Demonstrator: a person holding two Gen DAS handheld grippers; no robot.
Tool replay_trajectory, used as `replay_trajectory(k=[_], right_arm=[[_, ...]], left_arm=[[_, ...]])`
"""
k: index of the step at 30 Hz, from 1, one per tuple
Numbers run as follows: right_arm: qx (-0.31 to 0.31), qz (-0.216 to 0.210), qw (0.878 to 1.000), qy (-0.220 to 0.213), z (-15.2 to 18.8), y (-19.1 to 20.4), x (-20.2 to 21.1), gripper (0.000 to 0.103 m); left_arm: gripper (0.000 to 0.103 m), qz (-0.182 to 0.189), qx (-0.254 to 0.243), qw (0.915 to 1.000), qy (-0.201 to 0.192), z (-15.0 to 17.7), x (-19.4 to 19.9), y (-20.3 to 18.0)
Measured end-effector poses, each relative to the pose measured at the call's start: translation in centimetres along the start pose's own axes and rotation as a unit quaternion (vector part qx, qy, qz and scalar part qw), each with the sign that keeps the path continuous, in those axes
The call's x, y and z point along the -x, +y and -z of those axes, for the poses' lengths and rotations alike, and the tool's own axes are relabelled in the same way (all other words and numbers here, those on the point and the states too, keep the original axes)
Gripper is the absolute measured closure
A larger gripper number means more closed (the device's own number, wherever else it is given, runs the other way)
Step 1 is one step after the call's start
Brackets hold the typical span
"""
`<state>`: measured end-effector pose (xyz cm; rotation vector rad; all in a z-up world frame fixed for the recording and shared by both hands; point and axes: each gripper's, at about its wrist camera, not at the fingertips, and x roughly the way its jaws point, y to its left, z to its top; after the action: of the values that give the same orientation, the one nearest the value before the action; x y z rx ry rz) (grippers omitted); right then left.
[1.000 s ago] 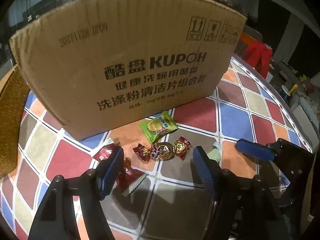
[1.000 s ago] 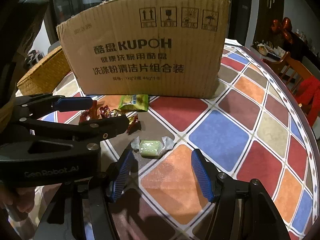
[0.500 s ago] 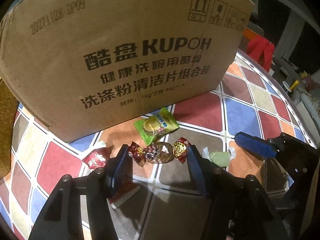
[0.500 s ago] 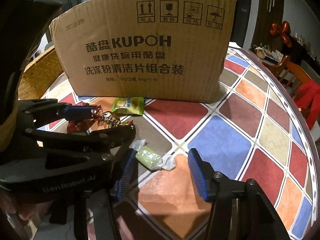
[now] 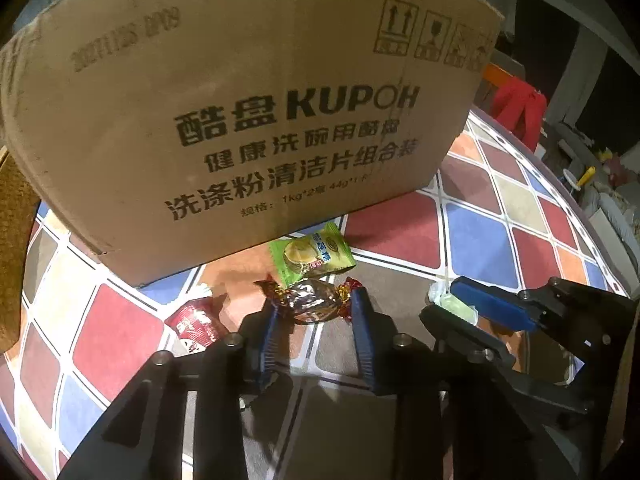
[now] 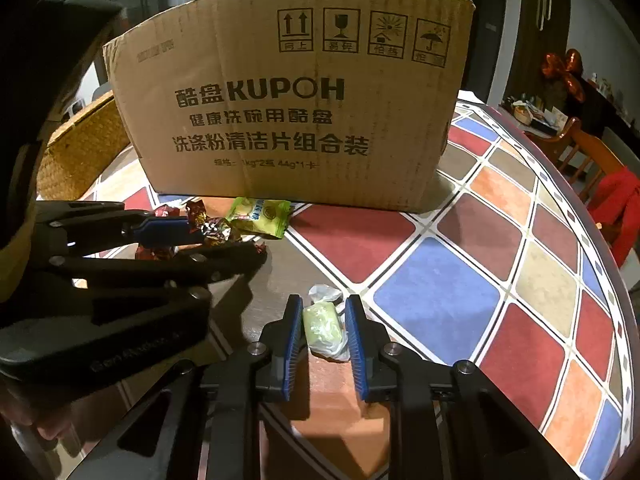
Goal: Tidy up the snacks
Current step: 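Grasp the gold twist-wrapped candy with the left tool while the right tool grasps the pale green candy, then lift both candies and carry them over the cardboard box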
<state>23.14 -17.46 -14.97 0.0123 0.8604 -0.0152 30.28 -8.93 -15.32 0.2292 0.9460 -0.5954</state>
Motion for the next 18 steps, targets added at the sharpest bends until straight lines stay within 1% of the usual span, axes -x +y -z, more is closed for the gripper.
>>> replay_trajectory(k=[1, 6, 18], right_arm=[[-0.002, 0.001, 1.000, 0.000, -0.1, -0.2, 0.0, 0.080], [-0.010, 0.003, 1.000, -0.004, -0.3, -0.8, 0.3, 0.080], [-0.015, 0.000, 1.000, -0.017, -0.6, -1.2, 1.5, 0.080]], left_arm=[[0.074, 0.000, 0.002, 1.0000, -0.002, 0.0, 0.3, 0.2], [0.076, 0.000, 0.006, 1.0000, -0.002, 0.1, 0.6, 0.3], [0.076, -0.013, 0.012, 0.9997, -0.016, 0.1, 2.4, 0.2]])
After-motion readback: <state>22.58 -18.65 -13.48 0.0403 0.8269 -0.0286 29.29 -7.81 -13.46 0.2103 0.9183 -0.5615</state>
